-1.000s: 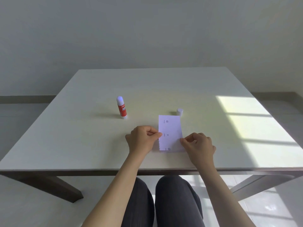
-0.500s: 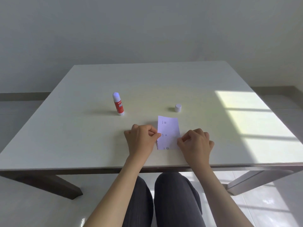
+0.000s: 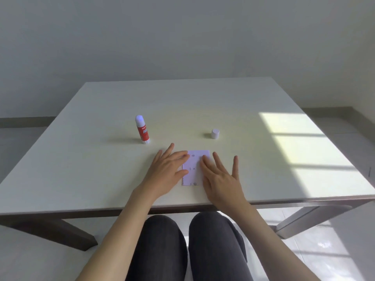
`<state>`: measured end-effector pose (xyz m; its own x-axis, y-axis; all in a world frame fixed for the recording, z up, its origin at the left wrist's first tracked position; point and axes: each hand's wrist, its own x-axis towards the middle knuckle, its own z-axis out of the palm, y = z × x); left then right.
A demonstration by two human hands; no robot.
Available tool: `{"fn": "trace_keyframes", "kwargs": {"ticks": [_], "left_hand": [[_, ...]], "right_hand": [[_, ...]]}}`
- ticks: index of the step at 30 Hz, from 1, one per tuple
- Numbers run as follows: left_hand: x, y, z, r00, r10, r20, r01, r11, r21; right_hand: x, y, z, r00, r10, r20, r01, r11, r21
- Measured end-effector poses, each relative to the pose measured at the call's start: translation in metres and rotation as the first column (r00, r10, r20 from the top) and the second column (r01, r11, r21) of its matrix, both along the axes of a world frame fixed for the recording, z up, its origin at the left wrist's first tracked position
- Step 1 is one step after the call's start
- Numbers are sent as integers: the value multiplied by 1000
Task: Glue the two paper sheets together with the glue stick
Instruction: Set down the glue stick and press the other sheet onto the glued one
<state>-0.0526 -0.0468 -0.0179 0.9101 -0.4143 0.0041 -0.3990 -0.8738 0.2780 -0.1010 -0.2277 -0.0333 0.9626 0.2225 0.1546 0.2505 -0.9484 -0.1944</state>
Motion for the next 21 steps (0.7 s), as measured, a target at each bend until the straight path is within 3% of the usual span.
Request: {"fn": "trace_keyframes", "kwargs": {"ticks": [5,9,11,14,19,21], "left_hand": [[4,31,9,987,-34,-157,40,999,30],[1,34,6,969,-67,-236,60,998,-34],[1,35,4,967,-74,-244,65,997,-42],[3,35,3,968,-75,-238,71,997,-23],[3,34,4,963,-71,-261,75,997,3],[2,33,4,962,-66,-263,74,997,20]], "right_hand": [[7,24,3,999,22,-42,-24,998,-56],[-2,31,9,1000,4,-1,-4,993,-116],[-13,37,11,997,74,4,-73,989,-129],[-14,39,9,972,207,-114,-217,972,-85],[33,27,19,979,21,-203,-55,985,-162],[33,33,20,981,24,-194,-57,984,-171]]}}
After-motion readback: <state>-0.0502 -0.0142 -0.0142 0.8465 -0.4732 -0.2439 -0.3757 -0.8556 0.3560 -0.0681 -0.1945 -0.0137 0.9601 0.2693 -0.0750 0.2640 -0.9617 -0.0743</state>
